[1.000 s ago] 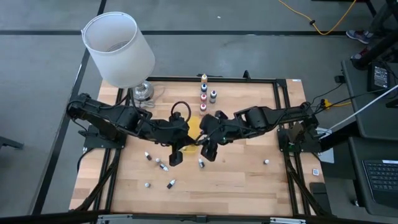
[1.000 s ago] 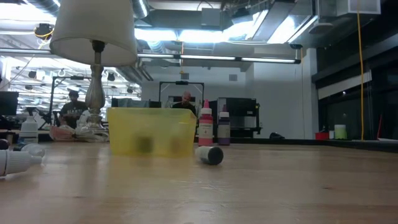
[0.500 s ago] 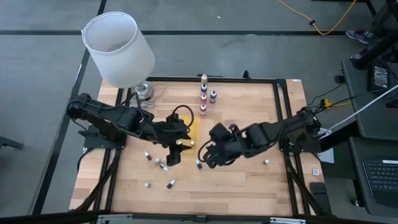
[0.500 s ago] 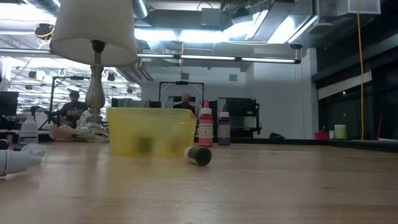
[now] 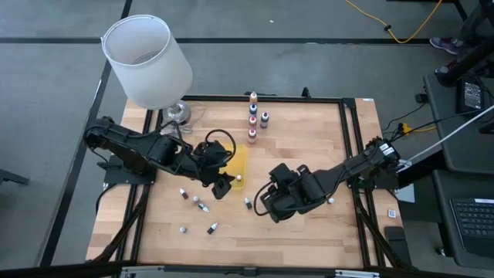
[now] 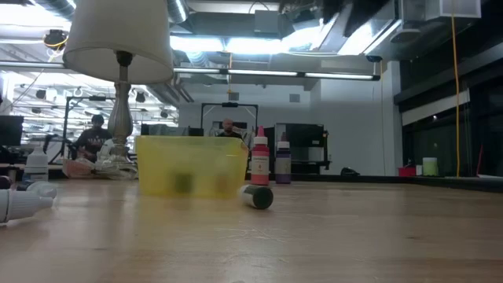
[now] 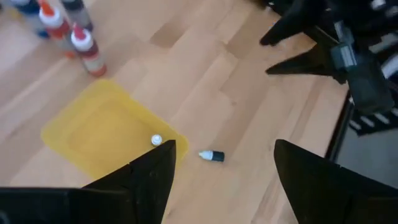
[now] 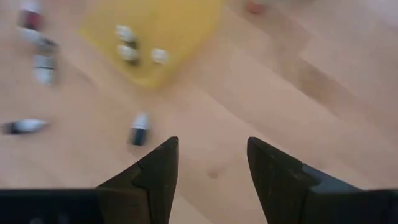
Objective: Pick & Place food coloring
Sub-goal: Put the small black bottle into the yellow bin
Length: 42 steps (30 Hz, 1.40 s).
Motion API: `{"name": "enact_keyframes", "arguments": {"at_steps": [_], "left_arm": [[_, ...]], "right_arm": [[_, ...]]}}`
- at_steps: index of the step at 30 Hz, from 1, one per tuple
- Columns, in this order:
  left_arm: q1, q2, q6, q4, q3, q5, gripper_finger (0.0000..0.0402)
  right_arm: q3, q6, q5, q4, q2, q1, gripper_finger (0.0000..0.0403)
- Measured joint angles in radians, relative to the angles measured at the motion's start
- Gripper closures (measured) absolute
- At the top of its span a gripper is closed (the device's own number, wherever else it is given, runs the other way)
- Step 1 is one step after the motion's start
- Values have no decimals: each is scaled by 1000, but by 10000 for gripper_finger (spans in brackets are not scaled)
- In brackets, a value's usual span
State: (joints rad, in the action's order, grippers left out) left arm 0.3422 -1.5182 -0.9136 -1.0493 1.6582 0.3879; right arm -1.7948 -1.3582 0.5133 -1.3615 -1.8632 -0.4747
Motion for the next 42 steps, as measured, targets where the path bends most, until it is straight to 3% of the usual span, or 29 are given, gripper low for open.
{"name": "enact_keyframes", "arguments": {"at_steps": [5,8,12,16,26,38,42], "left_arm": [[10,-43,-171,-1,0,45,139],[10,-88,-313,-2,0,47,139],[4,-165,-521,-2,0,-41,140],[-7,-256,-657,-1,0,-145,140],[-8,-405,-918,1,-1,-207,140],[-25,-433,-1021,48,0,-226,140],[-15,-433,-1014,55,0,-223,140]], "right_arm": [[17,21,-13,-94,0,-6,211],[25,116,-52,-105,0,-12,211],[36,205,-93,-135,0,-32,211],[36,227,-54,-169,0,-77,211],[36,238,-36,-176,0,-154,211],[36,235,-17,-169,0,-207,211],[36,244,-5,-84,0,-209,211]]}}
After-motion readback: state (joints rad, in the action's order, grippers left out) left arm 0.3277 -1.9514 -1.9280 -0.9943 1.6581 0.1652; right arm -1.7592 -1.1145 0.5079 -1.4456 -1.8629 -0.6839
